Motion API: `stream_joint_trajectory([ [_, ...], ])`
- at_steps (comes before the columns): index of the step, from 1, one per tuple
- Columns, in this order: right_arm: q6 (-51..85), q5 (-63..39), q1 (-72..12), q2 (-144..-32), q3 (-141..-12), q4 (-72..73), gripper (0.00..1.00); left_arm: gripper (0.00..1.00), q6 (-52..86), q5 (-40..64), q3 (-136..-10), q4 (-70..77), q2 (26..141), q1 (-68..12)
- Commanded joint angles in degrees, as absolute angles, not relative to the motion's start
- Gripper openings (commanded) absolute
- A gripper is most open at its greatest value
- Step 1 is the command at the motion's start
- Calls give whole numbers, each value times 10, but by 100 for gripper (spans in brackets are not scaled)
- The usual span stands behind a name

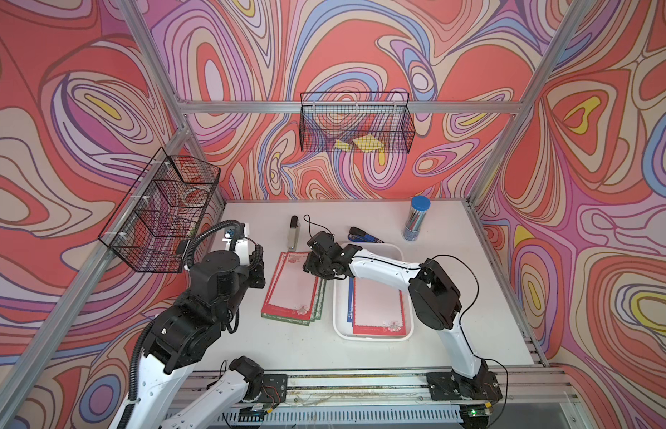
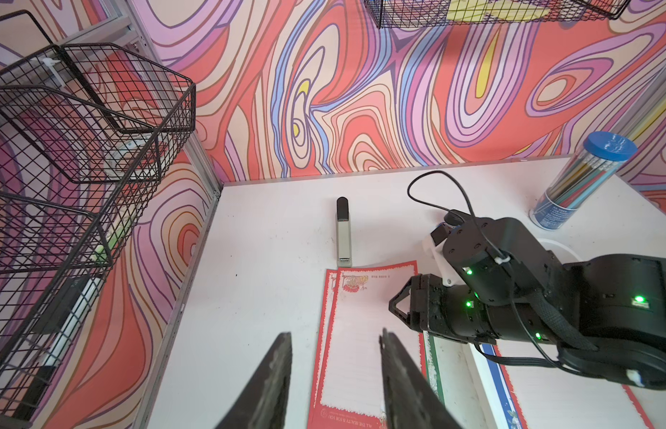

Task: Take out the stationery paper from the storage box
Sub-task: Place the stationery paper at the center of the board.

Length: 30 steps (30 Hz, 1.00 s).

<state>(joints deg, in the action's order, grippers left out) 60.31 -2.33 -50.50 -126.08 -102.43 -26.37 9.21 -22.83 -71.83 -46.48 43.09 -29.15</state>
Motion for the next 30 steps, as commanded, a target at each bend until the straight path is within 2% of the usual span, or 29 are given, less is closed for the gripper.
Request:
stream_joint_trajectory([
  [1,586,-27,-509,-1254,-1040,-282,59,42,91,-236,-718,-455,430,-288],
  [12,580,-4,-510,-1226,-1045,-292,63,43,89,-237,-725,-458,430,-288],
  [13,577,-2,-510,-1224,-1049,-296,67,43,89,-239,-726,-458,430,-288],
  [14,574,-1,-510,-1223,-1054,-302,75,43,88,-240,-726,-458,430,-288],
  [15,572,0,-509,-1223,-1058,-306,78,43,88,-240,-726,-458,430,-289],
  [30,538,-4,-511,-1202,-1106,-342,79,43,93,-243,-726,-461,430,-289],
])
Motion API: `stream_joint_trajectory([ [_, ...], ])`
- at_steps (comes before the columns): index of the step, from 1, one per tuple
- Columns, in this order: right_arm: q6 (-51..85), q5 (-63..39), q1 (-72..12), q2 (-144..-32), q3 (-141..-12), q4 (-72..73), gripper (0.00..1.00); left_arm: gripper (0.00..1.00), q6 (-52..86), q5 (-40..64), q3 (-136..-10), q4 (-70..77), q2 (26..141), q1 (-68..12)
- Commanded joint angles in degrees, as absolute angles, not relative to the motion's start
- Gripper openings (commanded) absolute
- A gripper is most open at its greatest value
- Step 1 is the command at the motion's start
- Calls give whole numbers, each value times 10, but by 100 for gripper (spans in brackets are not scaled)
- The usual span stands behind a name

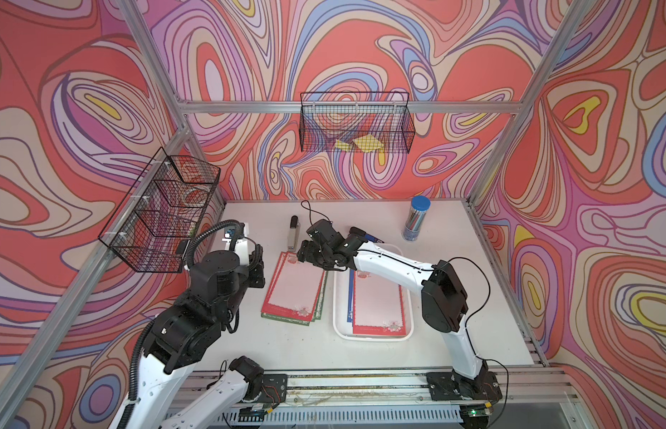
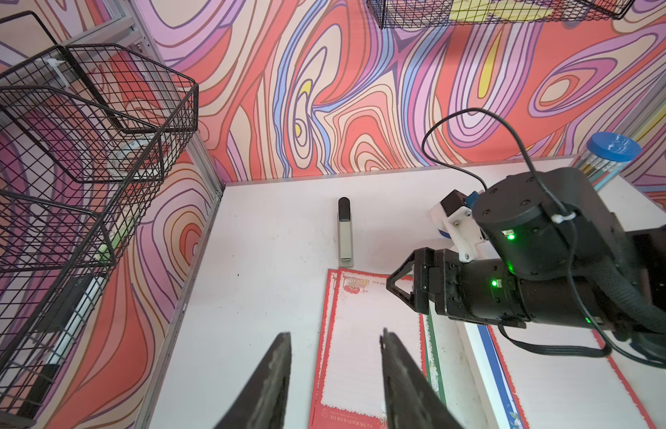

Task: Take out the stationery paper from the storage box
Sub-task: Place the stationery paper at the center of the board, then pick up the stationery paper from the storage box.

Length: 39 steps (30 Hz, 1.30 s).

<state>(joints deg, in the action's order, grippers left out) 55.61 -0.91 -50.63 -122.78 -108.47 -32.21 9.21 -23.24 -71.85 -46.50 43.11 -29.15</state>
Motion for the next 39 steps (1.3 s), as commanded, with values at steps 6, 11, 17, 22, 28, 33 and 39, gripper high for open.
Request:
stream_joint_trajectory([
  [6,489,26,-511,-1168,-1129,-379,79,42,104,-228,-737,-473,448,-288],
  [11,441,77,-509,-1113,-1109,-412,79,42,114,-187,-760,-487,481,-288],
  [17,428,108,-480,-1019,-1000,-427,79,45,132,-95,-786,-501,550,-288],
  [22,430,118,-435,-926,-904,-435,79,46,165,-25,-778,-488,617,-288],
  [28,404,141,-391,-860,-849,-480,78,46,231,76,-775,-456,683,-288],
  [33,386,137,-374,-840,-826,-522,78,46,280,138,-773,-455,748,-301],
  [39,384,114,-372,-830,-795,-543,76,47,311,149,-762,-434,805,-354],
])
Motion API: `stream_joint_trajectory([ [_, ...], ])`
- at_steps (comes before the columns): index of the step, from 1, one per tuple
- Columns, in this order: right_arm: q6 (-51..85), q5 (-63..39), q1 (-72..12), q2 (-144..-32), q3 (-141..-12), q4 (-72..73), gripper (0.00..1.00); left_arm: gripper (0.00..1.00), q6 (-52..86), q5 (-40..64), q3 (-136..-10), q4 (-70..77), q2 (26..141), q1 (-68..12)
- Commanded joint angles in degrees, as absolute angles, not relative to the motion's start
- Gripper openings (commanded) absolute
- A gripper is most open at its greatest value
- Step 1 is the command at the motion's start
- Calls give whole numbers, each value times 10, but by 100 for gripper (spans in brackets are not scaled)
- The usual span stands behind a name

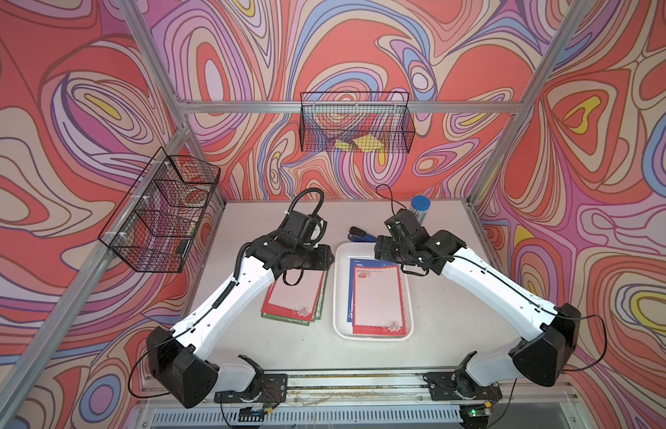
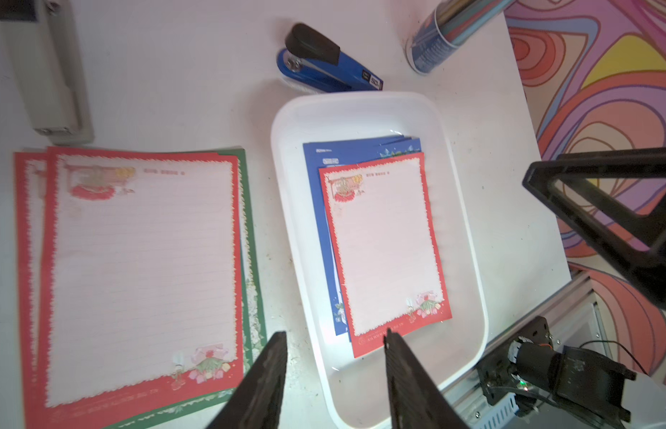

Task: Take out the stationery paper from the storage box
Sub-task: Pick up the stationery paper from the storage box.

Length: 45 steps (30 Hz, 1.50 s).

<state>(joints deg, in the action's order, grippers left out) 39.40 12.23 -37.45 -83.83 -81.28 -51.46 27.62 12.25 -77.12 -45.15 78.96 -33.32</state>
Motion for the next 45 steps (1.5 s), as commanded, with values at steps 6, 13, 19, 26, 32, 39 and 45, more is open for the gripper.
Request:
stream_joint_trajectory([
  [6,385,94,-365,-829,-740,-522,77,47,351,165,-751,-392,868,-395],
  [13,381,83,-360,-853,-717,-512,77,49,380,152,-758,-378,937,-421],
  [19,381,116,-341,-821,-696,-510,77,54,413,152,-747,-336,982,-424],
  [26,379,131,-323,-802,-666,-506,77,59,417,127,-783,-346,1059,-427],
  [32,391,123,-307,-788,-622,-471,78,61,418,118,-802,-351,1095,-430],
  [39,394,86,-294,-805,-599,-434,78,63,421,135,-799,-343,1127,-431],
  [45,405,48,-283,-813,-575,-395,78,62,427,146,-794,-334,1141,-431],
])
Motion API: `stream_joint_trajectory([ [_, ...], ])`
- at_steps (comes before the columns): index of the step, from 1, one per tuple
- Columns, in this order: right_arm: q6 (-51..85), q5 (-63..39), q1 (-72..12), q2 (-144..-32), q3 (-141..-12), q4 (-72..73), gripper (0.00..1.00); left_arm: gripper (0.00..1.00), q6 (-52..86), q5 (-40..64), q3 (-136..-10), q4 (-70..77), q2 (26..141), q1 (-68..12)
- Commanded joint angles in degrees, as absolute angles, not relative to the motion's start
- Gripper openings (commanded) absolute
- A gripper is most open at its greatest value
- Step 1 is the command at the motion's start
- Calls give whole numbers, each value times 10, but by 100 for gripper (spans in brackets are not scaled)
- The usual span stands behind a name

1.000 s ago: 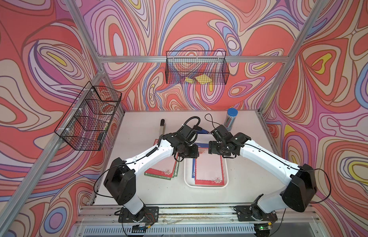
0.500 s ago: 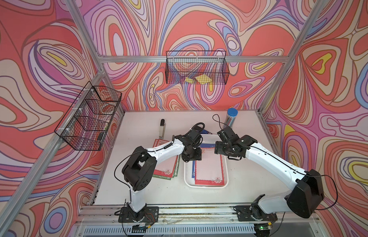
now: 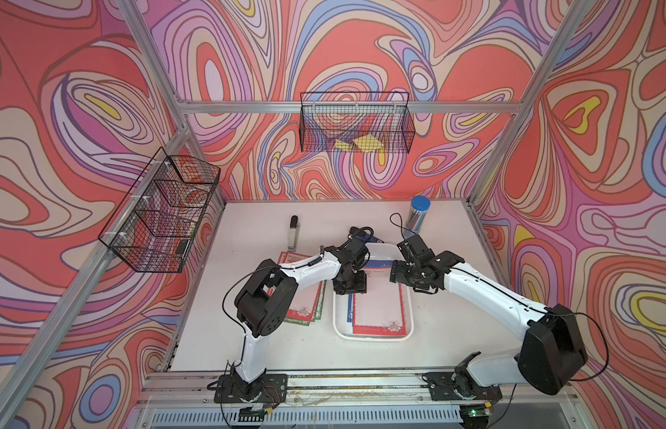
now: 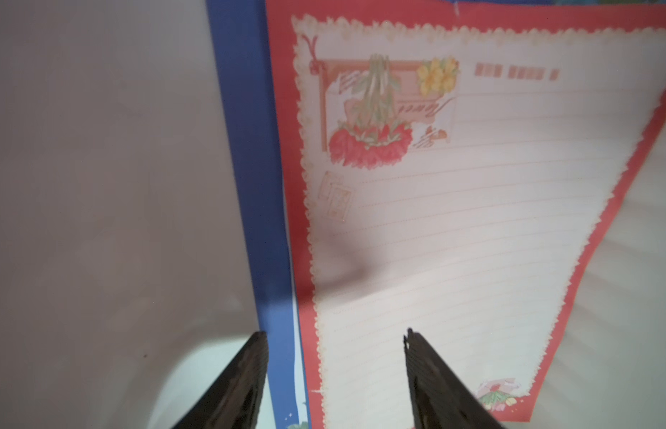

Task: Take out the stationery paper from the storage box
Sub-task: Pick up the stationery paper from the storage box.

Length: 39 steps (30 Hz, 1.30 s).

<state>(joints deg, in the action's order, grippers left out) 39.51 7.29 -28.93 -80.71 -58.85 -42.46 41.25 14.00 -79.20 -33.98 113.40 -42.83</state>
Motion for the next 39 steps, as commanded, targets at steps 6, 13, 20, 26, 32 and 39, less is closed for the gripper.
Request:
stream_joint_trajectory([
  [6,423,-3,-269,-823,-543,-352,75,59,430,168,-791,-323,1145,-432],
  [13,435,-38,-260,-838,-528,-326,74,58,431,176,-783,-318,1150,-432],
  [20,435,-42,-258,-836,-528,-326,72,57,435,173,-770,-309,1143,-431],
  [26,434,-38,-258,-832,-529,-331,72,56,435,152,-768,-315,1126,-431],
  [32,433,-39,-258,-833,-526,-331,72,59,417,112,-771,-327,1121,-432],
  [39,434,-43,-258,-833,-523,-328,70,60,417,110,-774,-333,1124,-433],
])
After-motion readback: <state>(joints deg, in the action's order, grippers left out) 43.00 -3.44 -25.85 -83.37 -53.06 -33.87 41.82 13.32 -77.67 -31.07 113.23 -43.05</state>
